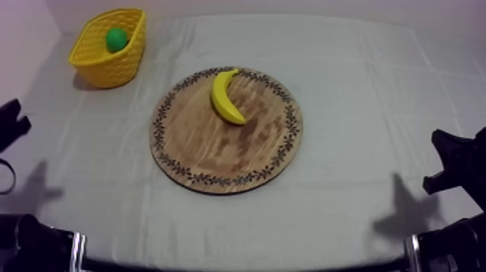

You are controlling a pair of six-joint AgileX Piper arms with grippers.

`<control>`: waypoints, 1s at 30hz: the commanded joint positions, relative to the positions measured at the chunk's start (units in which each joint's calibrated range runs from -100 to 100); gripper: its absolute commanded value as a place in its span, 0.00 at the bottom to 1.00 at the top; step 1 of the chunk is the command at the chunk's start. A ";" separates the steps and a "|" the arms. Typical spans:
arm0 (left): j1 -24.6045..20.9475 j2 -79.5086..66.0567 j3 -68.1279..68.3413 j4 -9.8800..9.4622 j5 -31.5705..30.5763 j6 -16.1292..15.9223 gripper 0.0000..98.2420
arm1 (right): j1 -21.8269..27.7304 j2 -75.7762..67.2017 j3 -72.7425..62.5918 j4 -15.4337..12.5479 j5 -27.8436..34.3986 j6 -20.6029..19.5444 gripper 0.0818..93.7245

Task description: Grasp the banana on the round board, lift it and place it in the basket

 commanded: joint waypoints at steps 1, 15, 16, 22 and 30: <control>0.41 9.88 -11.31 0.00 1.64 0.02 0.00 | 0.00 0.00 -0.03 0.00 -0.02 0.01 0.00; 11.38 43.93 -57.56 -6.91 27.76 3.66 0.00 | 0.00 0.00 -0.03 0.00 -0.02 -0.01 0.00; 12.19 45.66 -59.73 -7.07 29.28 3.82 0.00 | 0.00 0.00 -0.03 0.00 -0.02 -0.01 0.00; 16.74 54.13 -70.02 -7.31 36.85 4.88 0.00 | 0.00 0.00 -0.03 0.00 -0.02 -0.01 0.00; 21.13 63.98 -79.54 -7.76 41.34 7.03 0.00 | 0.00 0.00 -0.03 0.00 -0.02 -0.01 0.00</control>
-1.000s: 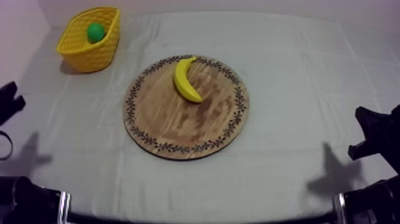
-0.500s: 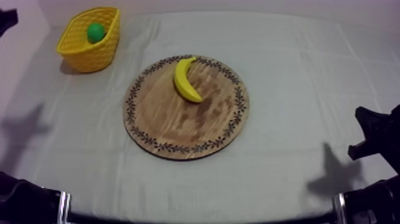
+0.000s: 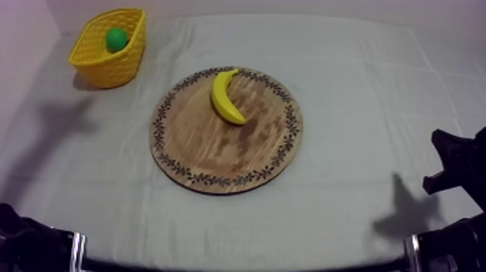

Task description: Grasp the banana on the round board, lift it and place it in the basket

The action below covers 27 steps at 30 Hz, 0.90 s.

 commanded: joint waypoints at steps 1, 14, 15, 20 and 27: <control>1.20 3.57 -3.26 -0.23 0.50 0.69 0.00 | 0.00 0.00 -0.03 0.00 -0.02 -0.01 0.00; 7.05 16.79 -10.49 -0.80 5.22 6.53 0.00 | 0.00 0.00 -0.03 0.00 -0.02 -0.01 0.00; 7.34 17.78 -10.71 -0.74 5.39 7.07 0.00 | 0.00 0.00 -0.03 0.00 -0.02 -0.01 0.00; 8.53 23.10 -12.01 -0.61 5.48 9.48 0.00 | 0.00 0.00 -0.03 0.00 -0.02 -0.01 0.00; 9.57 29.64 -13.38 -0.30 5.20 12.26 0.00 | 0.00 0.00 -0.03 0.00 -0.02 -0.01 0.00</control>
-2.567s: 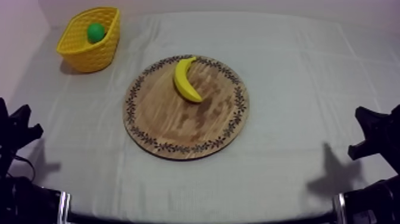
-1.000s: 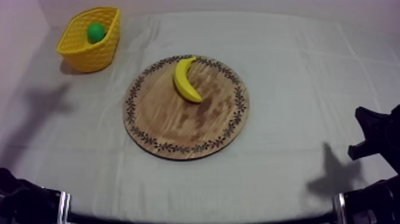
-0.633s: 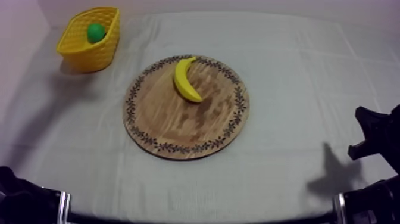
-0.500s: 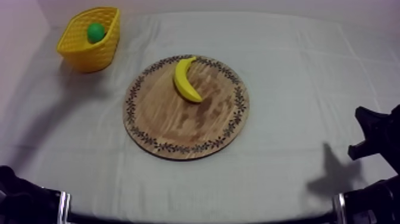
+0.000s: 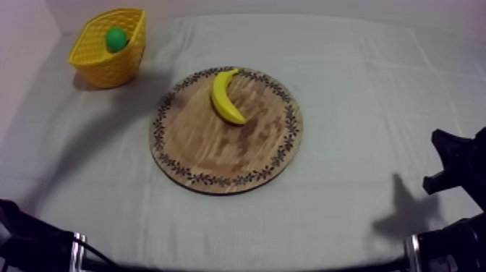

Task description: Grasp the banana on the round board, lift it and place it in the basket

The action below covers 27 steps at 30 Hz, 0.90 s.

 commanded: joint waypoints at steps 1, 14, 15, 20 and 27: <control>0.30 1.79 0.18 0.13 -0.04 0.58 0.00 | 0.00 0.00 -0.03 0.00 0.00 -0.01 0.00; 0.80 6.55 -0.46 0.94 -0.02 0.61 0.46 | 0.00 0.00 -0.03 0.00 0.00 -0.01 0.00; 0.65 6.78 -0.70 1.02 0.20 0.80 0.52 | 0.00 0.00 -0.03 0.00 0.00 -0.01 0.00; 0.00 7.77 -1.82 2.09 2.05 1.24 0.68 | 0.00 0.00 -0.03 0.00 0.00 0.00 0.00; 0.52 8.24 -1.01 3.29 5.36 1.15 0.74 | 0.00 0.00 -0.03 0.00 0.00 0.03 0.00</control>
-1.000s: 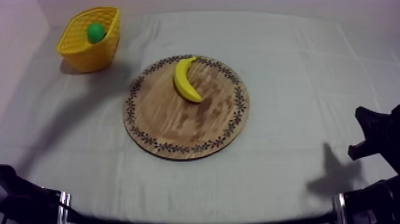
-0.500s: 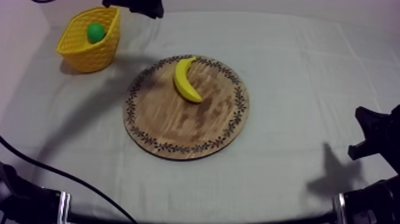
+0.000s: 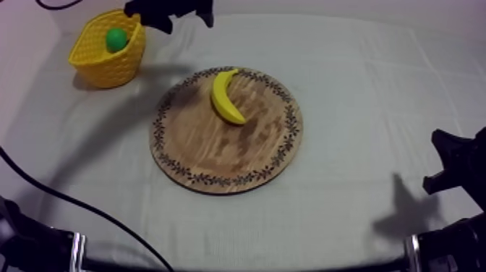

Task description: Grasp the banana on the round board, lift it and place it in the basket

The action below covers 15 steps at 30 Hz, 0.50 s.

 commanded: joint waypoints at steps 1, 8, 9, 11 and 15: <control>0.25 -0.08 0.47 0.07 0.46 0.04 0.74 | 0.00 0.00 -0.03 0.00 0.00 0.03 0.00; 1.22 0.55 3.49 0.64 0.26 0.26 0.75 | 0.00 0.00 -0.03 0.00 0.00 -0.01 0.00; 1.29 0.94 4.02 0.67 -0.21 0.37 0.75 | 0.00 0.00 -0.03 0.00 0.00 -0.01 0.00; 1.37 2.06 5.10 0.72 -1.59 0.68 0.75 | 0.00 0.00 -0.03 0.00 0.00 -0.01 0.00; 1.36 4.91 7.20 0.90 -4.88 1.20 0.75 | 0.00 0.00 -0.03 0.00 0.00 -0.01 0.00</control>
